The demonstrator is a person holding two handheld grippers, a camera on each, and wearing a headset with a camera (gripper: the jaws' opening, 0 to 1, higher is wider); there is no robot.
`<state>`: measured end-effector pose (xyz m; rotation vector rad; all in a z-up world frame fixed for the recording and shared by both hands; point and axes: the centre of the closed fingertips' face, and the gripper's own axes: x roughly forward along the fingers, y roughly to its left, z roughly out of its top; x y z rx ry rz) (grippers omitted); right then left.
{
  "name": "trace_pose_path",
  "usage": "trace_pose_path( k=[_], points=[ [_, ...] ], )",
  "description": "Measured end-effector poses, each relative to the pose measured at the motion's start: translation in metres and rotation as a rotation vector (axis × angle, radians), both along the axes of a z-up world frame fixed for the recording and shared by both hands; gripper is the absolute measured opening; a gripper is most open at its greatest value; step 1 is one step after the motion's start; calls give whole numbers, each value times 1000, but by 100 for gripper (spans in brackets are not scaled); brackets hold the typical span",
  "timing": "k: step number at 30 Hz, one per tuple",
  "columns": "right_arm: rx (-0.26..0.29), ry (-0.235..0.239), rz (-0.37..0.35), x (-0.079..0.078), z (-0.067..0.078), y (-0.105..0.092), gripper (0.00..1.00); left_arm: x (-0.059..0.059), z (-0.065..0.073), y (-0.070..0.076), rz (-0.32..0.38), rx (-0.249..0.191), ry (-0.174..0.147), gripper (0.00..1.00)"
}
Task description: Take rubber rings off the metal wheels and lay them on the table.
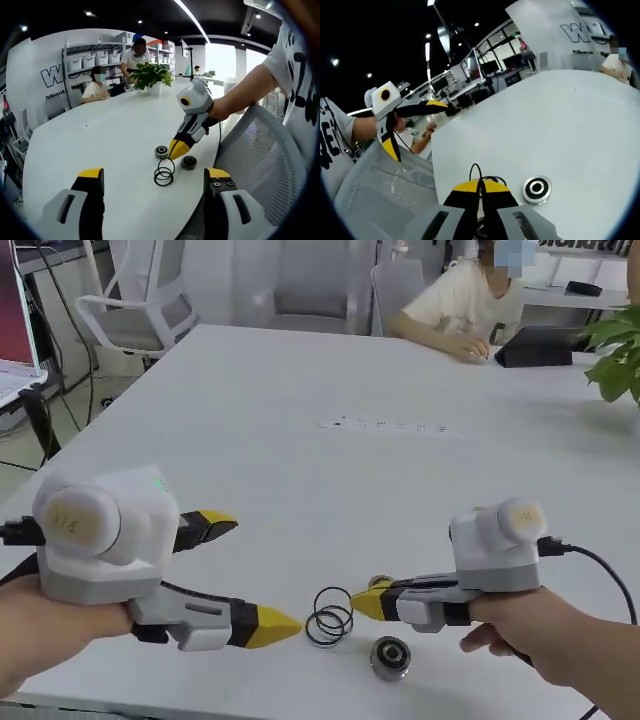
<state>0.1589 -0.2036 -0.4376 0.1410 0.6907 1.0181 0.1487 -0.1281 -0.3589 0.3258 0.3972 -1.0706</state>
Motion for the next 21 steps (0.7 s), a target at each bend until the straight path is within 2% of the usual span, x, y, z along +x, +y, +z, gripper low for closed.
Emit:
trace_pose_path(
  k=[21],
  points=[
    [-71,62,-14,7,-24,0,0,4,-6,8,27,3,22,80]
  ],
)
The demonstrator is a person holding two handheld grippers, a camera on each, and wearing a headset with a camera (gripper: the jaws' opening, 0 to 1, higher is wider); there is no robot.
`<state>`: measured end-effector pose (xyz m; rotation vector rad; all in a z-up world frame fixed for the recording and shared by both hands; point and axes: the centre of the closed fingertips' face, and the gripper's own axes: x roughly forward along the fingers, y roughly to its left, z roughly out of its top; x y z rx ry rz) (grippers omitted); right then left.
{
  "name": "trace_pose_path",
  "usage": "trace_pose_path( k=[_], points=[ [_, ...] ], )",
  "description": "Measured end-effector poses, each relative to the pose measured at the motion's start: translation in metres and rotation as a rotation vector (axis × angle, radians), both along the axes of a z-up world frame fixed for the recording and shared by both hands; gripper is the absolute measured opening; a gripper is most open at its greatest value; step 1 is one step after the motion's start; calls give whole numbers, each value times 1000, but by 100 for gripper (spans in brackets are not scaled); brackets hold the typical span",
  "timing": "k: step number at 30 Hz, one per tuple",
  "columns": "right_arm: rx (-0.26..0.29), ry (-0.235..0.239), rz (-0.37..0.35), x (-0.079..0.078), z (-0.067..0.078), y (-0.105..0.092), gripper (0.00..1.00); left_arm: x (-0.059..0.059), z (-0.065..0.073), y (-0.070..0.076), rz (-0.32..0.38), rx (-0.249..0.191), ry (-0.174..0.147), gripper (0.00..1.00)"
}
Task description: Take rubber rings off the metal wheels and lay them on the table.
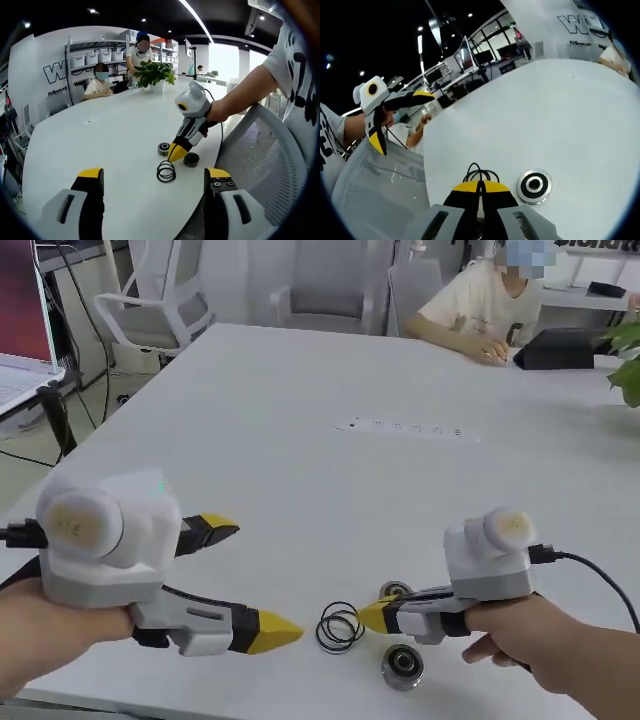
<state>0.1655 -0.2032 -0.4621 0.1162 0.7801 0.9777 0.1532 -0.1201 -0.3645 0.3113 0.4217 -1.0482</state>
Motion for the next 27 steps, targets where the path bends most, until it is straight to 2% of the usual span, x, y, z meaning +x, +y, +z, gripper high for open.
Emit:
trace_pose_path(
  k=[12,19,27],
  points=[
    [-17,-7,-14,3,-3,-4,0,0,-1,-3,-12,4,12,80],
    [-31,-20,-22,5,-3,-7,8,-2,-2,-4,-23,11,19,80],
    [10,-54,-30,5,14,-8,13,-5,-3,-5,-37,19,28,80]
  ],
)
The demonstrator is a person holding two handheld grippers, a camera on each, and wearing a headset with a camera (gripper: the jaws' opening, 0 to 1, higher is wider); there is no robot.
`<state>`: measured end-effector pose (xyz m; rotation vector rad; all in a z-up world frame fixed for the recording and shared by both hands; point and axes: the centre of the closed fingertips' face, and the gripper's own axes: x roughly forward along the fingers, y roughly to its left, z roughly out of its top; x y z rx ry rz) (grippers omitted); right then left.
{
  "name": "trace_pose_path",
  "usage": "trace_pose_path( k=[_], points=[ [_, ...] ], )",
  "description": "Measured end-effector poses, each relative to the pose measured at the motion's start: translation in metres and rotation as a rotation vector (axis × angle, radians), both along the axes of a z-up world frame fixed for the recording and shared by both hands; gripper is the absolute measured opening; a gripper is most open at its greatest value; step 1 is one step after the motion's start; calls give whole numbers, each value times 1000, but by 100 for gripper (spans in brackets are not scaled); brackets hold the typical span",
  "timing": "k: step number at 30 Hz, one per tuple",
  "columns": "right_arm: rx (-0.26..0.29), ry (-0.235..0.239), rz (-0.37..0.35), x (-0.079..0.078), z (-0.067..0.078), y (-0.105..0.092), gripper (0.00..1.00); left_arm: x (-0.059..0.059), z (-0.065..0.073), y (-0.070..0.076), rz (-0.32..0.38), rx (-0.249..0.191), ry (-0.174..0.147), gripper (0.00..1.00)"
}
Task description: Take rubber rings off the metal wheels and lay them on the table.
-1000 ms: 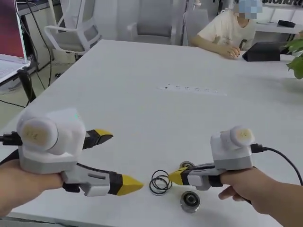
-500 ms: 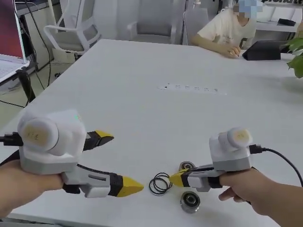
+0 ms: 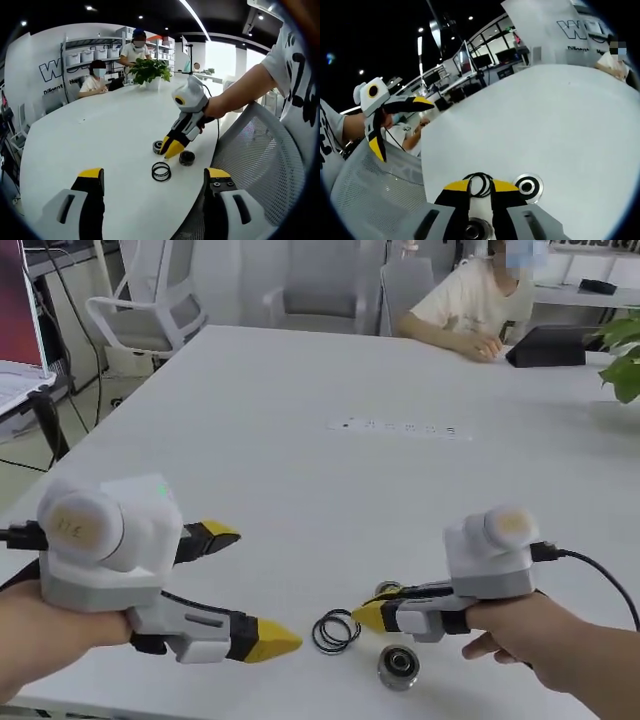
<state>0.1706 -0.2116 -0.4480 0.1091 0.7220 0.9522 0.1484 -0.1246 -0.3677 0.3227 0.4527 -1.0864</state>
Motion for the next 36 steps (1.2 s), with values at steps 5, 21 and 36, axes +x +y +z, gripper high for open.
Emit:
trace_pose_path(
  k=[5,21,36],
  points=[
    [13,-28,-13,0,11,-6,15,-3,-1,0,-6,7,7,79],
    [38,-151,-41,-16,49,-33,29,-9,2,-4,-22,4,27,79],
    [-50,-244,-39,-41,61,-63,49,-14,6,-6,-24,-12,37,79]
  ],
)
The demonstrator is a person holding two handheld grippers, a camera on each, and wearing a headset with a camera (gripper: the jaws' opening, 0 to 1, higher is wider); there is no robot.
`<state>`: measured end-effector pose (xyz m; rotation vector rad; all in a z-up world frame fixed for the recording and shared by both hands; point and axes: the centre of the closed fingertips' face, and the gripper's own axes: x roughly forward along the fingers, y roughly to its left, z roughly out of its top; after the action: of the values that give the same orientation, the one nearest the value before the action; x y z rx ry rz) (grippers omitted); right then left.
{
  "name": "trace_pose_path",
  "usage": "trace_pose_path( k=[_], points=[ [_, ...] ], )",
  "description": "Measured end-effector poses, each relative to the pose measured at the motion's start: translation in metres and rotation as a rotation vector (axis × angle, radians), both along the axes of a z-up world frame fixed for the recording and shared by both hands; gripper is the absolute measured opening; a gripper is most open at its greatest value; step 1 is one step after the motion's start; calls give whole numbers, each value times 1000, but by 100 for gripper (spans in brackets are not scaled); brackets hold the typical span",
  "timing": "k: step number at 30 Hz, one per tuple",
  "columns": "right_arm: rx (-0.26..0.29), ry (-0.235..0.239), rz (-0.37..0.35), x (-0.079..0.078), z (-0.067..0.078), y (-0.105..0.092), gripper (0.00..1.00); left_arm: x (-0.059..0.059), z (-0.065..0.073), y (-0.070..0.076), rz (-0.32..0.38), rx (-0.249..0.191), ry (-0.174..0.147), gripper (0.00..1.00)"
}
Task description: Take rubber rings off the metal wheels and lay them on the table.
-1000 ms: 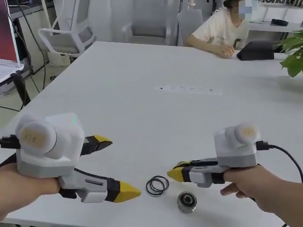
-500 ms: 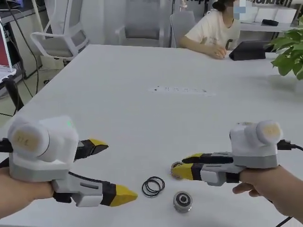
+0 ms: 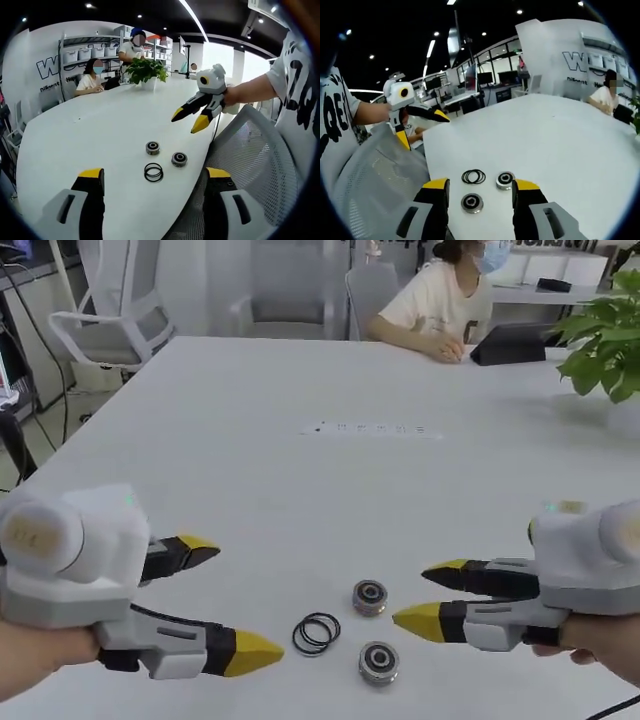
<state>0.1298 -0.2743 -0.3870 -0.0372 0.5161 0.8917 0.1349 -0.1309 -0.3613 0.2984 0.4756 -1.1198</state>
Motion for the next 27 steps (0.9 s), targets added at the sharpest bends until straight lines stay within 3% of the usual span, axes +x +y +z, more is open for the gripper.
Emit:
trace_pose_path(
  k=[10,20,27],
  points=[
    [-95,-47,38,-17,3,-10,65,-2,3,0,-5,-5,-2,80],
    [-140,-41,28,-35,2,-24,74,-7,2,1,-14,3,-4,82],
    [-140,-38,13,-43,4,-32,81,-8,1,4,-12,12,-5,84]
  ],
)
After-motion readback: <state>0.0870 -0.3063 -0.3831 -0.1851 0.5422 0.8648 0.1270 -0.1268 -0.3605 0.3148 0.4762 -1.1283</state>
